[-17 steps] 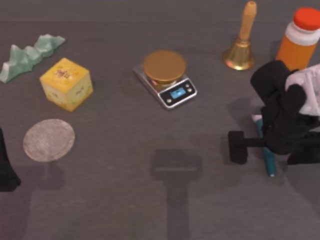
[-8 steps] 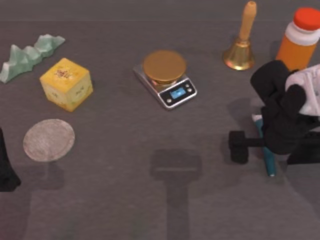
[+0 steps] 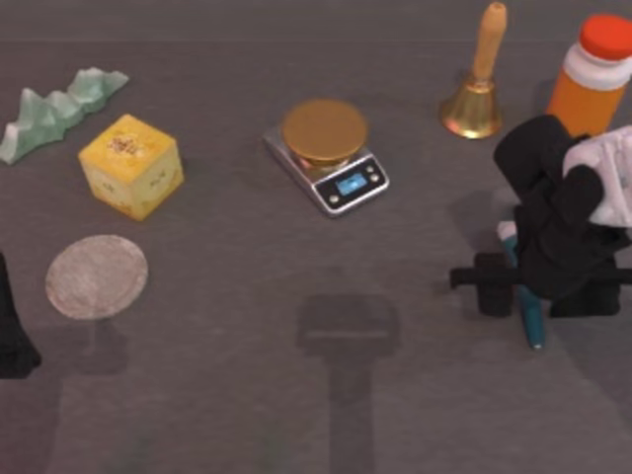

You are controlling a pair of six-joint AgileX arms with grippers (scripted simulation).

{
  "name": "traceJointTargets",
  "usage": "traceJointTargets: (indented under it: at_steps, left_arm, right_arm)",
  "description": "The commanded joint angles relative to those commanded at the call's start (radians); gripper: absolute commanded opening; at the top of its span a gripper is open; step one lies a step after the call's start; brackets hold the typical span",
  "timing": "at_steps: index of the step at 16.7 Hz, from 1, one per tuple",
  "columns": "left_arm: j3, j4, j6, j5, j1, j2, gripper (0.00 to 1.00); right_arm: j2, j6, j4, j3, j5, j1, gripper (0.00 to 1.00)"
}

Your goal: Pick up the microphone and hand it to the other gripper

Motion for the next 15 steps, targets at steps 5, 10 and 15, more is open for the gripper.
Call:
traceJointTargets:
  at_steps: [5, 10, 15]
  left_arm:
    - [0.000, 0.000, 0.000, 0.000, 0.000, 0.000, 1.00]
    - [0.000, 0.000, 0.000, 0.000, 0.000, 0.000, 1.00]
    - [0.000, 0.000, 0.000, 0.000, 0.000, 0.000, 1.00]
  right_arm:
    - [0.000, 0.000, 0.000, 0.000, 0.000, 0.000, 0.00]
    - [-0.084, -0.033, 0.027, 0.013, -0.003, 0.006, 0.00]
    - [-0.146, -0.114, 0.341, -0.056, -0.104, 0.008, 0.00]
